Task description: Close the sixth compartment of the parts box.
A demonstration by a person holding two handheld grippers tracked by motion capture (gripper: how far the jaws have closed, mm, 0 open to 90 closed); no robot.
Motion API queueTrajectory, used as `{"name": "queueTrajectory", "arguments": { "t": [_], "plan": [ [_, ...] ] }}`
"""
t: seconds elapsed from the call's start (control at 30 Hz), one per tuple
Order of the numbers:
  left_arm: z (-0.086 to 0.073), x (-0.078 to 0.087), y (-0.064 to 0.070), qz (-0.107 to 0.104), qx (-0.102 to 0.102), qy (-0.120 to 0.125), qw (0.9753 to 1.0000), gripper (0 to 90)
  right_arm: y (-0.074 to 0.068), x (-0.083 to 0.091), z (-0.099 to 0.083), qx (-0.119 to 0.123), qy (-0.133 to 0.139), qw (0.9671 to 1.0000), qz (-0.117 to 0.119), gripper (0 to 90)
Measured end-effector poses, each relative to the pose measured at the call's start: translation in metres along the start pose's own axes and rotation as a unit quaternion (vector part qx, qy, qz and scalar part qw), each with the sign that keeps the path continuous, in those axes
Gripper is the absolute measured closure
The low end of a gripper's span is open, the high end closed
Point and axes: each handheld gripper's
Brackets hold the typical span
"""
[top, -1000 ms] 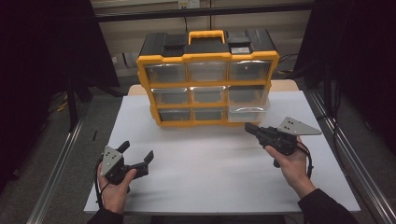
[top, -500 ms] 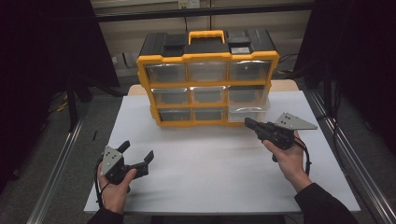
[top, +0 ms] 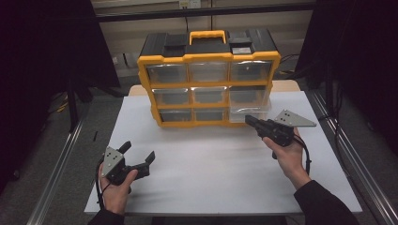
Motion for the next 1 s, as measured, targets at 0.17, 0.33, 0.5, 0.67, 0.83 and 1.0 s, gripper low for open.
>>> {"name": "queueTrajectory", "arguments": {
  "t": [0.17, 0.33, 0.5, 0.67, 0.83, 1.0],
  "plan": [
    [-0.0001, -0.0001, -0.0004, -0.004, 0.000, 0.003, 1.0000, 3.2, 0.0017, -0.0028, 0.0005, 0.000, 0.002, 1.0000, -0.005, 90.0],
    [-0.0001, 0.0000, -0.0004, -0.004, -0.001, 0.003, 1.0000, 3.1, 0.0037, -0.0042, 0.0005, 0.001, 0.003, 0.9999, -0.010, 90.0],
    [0.0002, 0.0002, -0.0001, 0.001, -0.003, 0.001, 1.0000, 3.1, 0.0044, -0.0049, 0.0013, 0.004, 0.004, 0.9999, -0.010, 90.0],
    [0.0001, 0.0005, -0.0006, -0.001, -0.007, -0.001, 1.0000, 3.1, 0.0038, -0.0060, 0.0016, 0.007, 0.002, 0.9999, -0.010, 90.0],
    [0.0000, 0.0004, -0.0003, -0.002, -0.004, -0.001, 1.0000, 3.1, 0.0026, -0.0083, 0.0034, 0.008, 0.004, 0.9999, -0.009, 90.0],
    [0.0000, 0.0005, -0.0005, -0.002, -0.006, -0.002, 1.0000, 3.1, 0.0015, -0.0097, 0.0040, 0.008, 0.002, 0.9999, -0.011, 90.0]
  ]
}}
Point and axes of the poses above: each handheld gripper's, and its own axes: x roughly backward along the jaws, z roughly out of its top, y roughly to its right, and after that the axes turned 15 degrees about -x, right-handed
